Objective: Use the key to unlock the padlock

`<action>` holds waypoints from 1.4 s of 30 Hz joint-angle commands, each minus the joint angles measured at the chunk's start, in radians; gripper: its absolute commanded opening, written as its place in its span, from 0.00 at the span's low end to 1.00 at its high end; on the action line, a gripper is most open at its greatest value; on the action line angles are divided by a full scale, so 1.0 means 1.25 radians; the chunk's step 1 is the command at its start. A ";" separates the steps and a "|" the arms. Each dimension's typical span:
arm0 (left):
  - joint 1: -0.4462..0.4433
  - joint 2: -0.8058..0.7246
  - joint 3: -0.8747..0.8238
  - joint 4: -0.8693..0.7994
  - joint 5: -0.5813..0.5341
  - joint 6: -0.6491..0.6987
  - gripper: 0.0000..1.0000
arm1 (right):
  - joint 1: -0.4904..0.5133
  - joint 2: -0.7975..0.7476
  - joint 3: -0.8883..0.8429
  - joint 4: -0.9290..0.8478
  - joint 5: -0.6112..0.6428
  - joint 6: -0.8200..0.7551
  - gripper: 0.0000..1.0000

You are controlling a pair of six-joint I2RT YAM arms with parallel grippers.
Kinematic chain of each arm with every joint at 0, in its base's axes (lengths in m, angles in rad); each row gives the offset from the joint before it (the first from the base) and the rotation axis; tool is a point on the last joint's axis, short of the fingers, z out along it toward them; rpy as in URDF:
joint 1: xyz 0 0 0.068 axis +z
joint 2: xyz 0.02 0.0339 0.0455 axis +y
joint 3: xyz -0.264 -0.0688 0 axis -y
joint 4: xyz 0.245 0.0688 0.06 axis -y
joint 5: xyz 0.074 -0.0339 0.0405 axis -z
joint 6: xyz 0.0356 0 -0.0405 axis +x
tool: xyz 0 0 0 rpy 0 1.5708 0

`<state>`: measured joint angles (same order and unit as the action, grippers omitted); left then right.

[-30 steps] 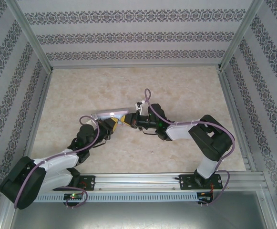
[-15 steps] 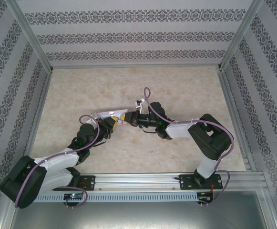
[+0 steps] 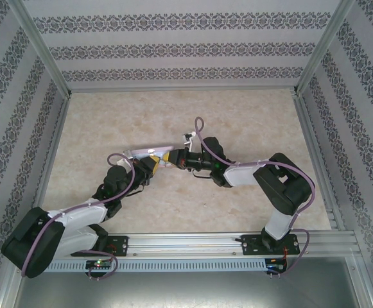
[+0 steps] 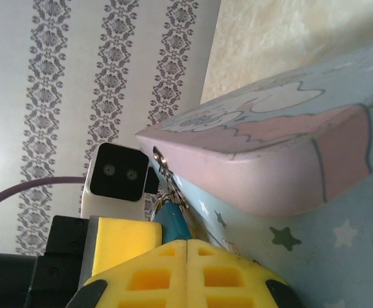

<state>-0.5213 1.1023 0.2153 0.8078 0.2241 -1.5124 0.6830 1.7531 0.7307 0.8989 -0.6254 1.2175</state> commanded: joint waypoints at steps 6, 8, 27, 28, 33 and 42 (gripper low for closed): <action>0.003 -0.099 0.117 -0.113 0.269 0.194 0.00 | -0.003 -0.017 -0.070 0.020 0.150 0.083 0.00; 0.017 -0.090 0.116 -0.093 0.290 0.193 0.00 | -0.005 -0.015 -0.075 0.023 0.155 0.084 0.00; 0.037 0.028 0.102 0.132 0.295 0.120 0.00 | 0.018 -0.010 -0.073 0.048 0.191 0.113 0.00; 0.038 0.027 0.102 0.133 0.292 0.120 0.00 | 0.021 -0.008 -0.073 0.051 0.195 0.121 0.00; 0.037 0.015 0.102 0.118 0.266 0.120 0.00 | 0.038 -0.005 -0.064 0.064 0.216 0.173 0.00; 0.037 -0.045 0.074 0.039 0.164 0.131 0.00 | 0.082 -0.011 -0.054 0.059 0.262 0.254 0.00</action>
<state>-0.4496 1.1099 0.2901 0.7021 0.3672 -1.3556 0.7631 1.7172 0.6460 1.0012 -0.3553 1.4933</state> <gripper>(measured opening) 0.091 0.064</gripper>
